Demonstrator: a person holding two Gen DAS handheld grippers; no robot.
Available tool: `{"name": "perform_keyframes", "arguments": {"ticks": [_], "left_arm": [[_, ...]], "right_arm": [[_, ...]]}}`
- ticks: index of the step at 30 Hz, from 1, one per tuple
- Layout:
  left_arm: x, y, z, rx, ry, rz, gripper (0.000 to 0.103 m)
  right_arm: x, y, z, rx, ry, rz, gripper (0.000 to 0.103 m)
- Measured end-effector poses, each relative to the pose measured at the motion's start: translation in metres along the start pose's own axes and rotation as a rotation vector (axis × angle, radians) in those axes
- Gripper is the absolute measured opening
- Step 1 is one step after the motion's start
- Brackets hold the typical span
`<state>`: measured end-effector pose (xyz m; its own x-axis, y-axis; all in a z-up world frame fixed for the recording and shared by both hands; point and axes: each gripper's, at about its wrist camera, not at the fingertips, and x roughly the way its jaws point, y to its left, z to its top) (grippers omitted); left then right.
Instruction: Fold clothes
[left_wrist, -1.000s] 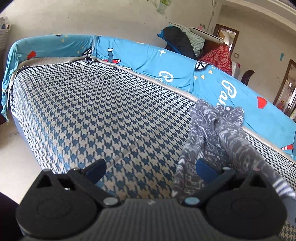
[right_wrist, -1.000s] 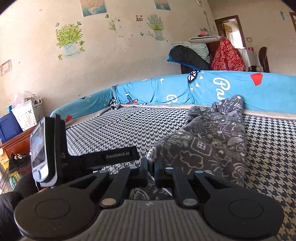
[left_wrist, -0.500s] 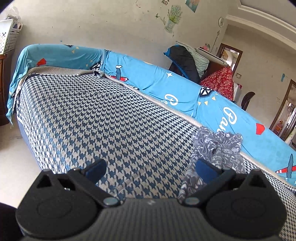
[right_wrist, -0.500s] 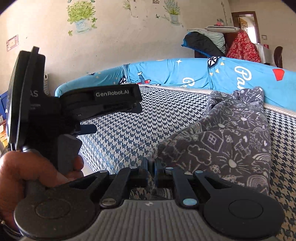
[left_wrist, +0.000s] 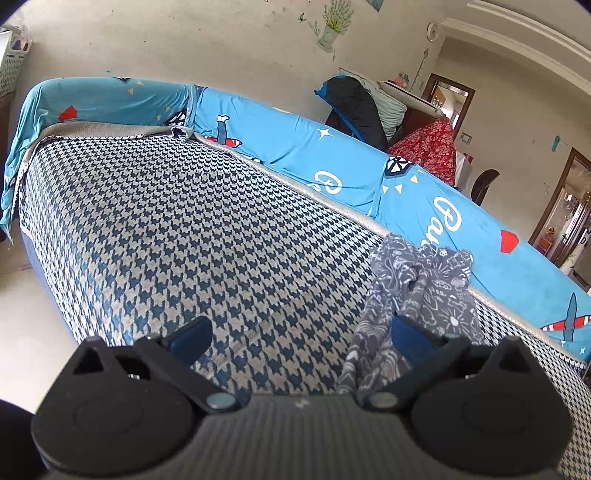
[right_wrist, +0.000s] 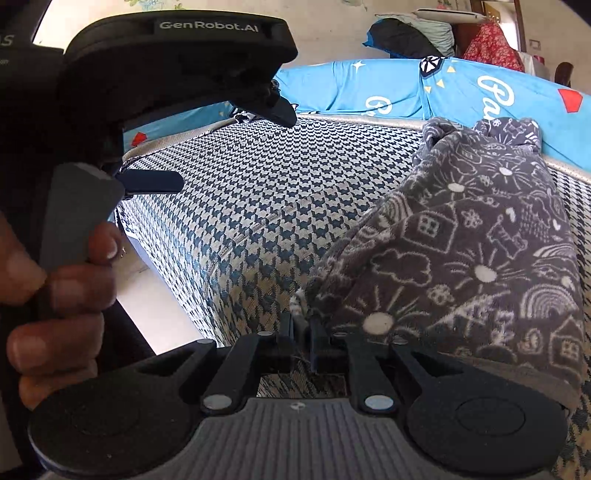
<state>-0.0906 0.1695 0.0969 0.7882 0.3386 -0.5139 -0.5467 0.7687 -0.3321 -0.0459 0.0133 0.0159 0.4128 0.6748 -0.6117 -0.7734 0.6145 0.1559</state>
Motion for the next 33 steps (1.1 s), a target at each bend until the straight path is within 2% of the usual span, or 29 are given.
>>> {"name": "perform_keyframes", "arguments": {"ticks": [3, 8, 14, 19, 25, 33], "left_arm": [[0.003, -0.002, -0.003, 0.000, 0.012, -0.001, 0.103], [0.006, -0.007, -0.006, 0.013, 0.018, -0.001, 0.103], [0.011, -0.020, -0.014, 0.053, 0.054, -0.019, 0.103], [0.015, -0.033, -0.023, 0.091, 0.082, -0.035, 0.103], [0.019, -0.046, -0.033, 0.132, 0.108, -0.040, 0.103], [0.029, -0.053, -0.044, 0.165, 0.155, -0.027, 0.103]], "right_arm": [[-0.009, 0.003, -0.004, -0.004, 0.004, 0.022, 0.016], [-0.024, 0.007, -0.013, -0.033, 0.024, 0.056, 0.016], [-0.064, -0.003, -0.031, -0.011, -0.015, 0.006, 0.017], [-0.096, -0.025, -0.037, 0.078, -0.065, -0.063, 0.017], [-0.124, -0.055, -0.036, 0.201, -0.139, -0.151, 0.030], [-0.124, -0.106, -0.041, 0.514, -0.155, -0.128, 0.039]]}}
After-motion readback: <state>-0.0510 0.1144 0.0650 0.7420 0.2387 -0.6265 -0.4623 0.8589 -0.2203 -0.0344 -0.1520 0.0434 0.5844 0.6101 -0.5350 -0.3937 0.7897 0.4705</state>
